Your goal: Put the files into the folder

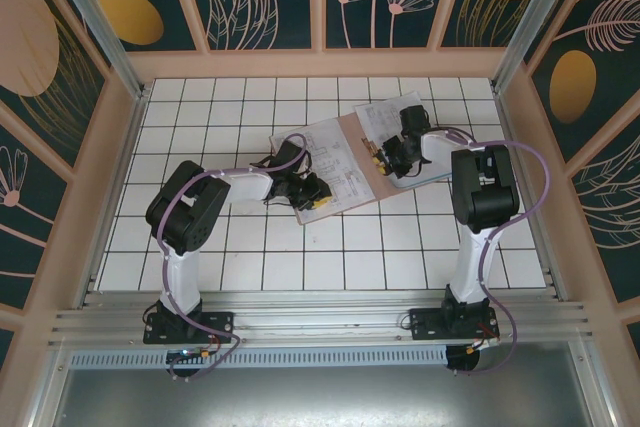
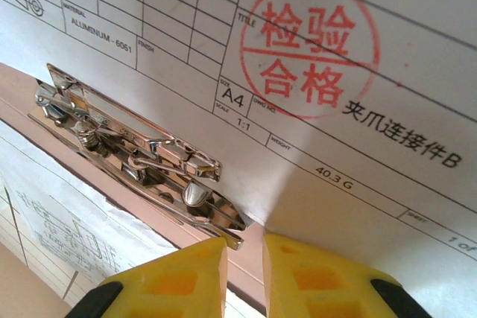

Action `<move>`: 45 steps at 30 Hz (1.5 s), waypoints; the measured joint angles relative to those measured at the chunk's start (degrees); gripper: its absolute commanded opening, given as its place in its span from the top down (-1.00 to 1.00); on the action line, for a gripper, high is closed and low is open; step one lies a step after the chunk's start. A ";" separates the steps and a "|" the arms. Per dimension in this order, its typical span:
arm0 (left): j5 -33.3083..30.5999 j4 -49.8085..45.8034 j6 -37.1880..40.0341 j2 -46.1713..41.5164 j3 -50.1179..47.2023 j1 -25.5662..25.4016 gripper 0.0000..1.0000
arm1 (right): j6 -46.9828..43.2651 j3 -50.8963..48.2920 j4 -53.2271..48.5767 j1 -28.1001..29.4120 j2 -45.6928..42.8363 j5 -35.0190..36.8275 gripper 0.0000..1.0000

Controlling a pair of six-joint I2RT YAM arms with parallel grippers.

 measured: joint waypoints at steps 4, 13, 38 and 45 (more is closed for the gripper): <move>0.02 -0.02 0.00 0.00 0.00 0.02 0.52 | 0.00 0.46 -1.09 0.17 0.00 0.04 0.54; -0.33 -2.43 1.05 0.02 0.96 0.09 0.52 | -0.24 1.38 -3.02 0.33 -0.70 0.37 0.35; -10.25 -20.50 9.27 -5.11 5.81 7.30 -0.35 | -12.22 -9.60 5.09 9.27 -9.27 -6.62 0.30; -11.32 -22.21 9.44 -6.71 5.86 11.13 -0.44 | -15.23 -9.35 5.14 9.18 -5.20 -6.64 0.30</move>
